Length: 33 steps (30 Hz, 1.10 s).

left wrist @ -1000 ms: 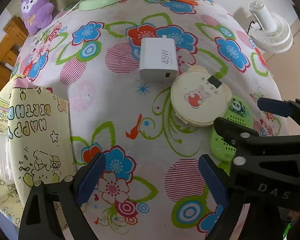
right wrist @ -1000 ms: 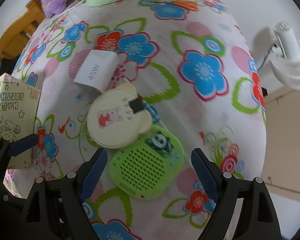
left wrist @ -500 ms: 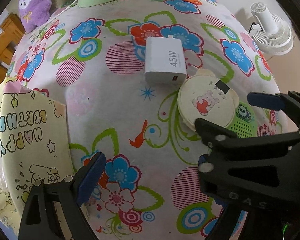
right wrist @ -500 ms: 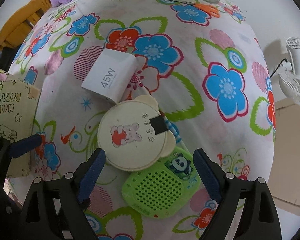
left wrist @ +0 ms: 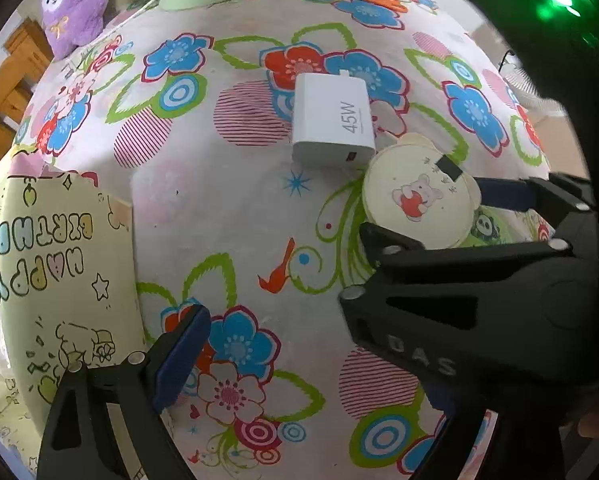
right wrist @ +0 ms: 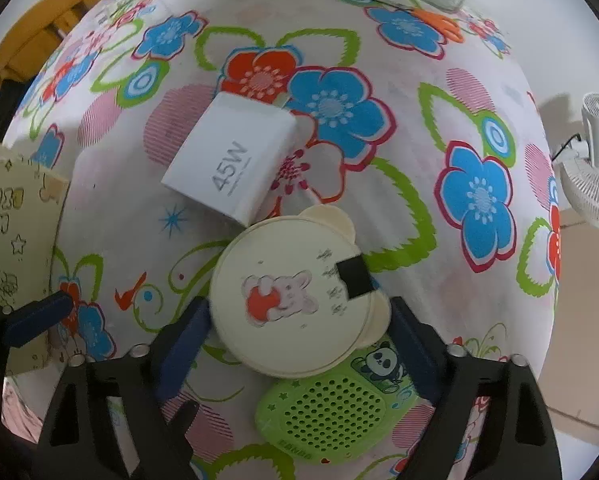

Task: Organize rigid objects
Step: 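Move both grippers down toward the white square charger and cream bear-shaped case, then grasp the white square charger with the left gripper while the right gripper grasps the cream bear-shaped case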

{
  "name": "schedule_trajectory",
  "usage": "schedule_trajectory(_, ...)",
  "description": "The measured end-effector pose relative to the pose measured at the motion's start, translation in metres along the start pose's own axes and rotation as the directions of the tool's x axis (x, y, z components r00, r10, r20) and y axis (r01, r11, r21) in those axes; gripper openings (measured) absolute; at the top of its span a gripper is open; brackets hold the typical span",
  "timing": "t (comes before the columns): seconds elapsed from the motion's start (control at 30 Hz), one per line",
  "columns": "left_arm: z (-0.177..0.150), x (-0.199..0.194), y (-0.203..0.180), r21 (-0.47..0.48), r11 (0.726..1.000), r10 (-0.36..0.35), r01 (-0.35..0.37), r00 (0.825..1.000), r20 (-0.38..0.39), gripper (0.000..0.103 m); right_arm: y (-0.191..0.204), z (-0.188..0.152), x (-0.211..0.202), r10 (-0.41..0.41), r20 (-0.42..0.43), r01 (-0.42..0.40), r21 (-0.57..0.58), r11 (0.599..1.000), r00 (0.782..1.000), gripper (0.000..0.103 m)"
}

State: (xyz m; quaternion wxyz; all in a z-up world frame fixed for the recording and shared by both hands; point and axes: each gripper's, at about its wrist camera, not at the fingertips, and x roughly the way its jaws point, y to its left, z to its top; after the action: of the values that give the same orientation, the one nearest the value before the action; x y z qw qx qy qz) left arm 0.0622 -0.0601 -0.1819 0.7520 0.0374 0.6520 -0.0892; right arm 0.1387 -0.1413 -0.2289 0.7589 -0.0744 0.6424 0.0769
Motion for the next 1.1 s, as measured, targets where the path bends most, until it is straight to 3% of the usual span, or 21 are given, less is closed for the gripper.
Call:
schedule_trajectory(0.37, 0.025, 0.004, -0.009, 0.021, 0.999, 0.045, -0.045, 0.999, -0.015, 0.095, -0.023, 0.003, -0.012, 0.024, 0.024, -0.025, 0.048, 0.999, 0.999, 0.087)
schedule_trajectory(0.53, 0.043, 0.002, -0.012, 0.043, 0.997, 0.062, -0.062, 0.998, 0.001, 0.095, -0.053, -0.002, -0.021, 0.025, 0.037, -0.029, 0.103, 0.994, 0.999, 0.087)
schedule_trajectory(1.1, 0.101, 0.019, -0.062, 0.178, 0.981, 0.079, -0.082, 0.997, 0.024, 0.095, -0.112, -0.028, -0.034, -0.011, 0.048, -0.004, 0.286, 0.958, 0.999, 0.087)
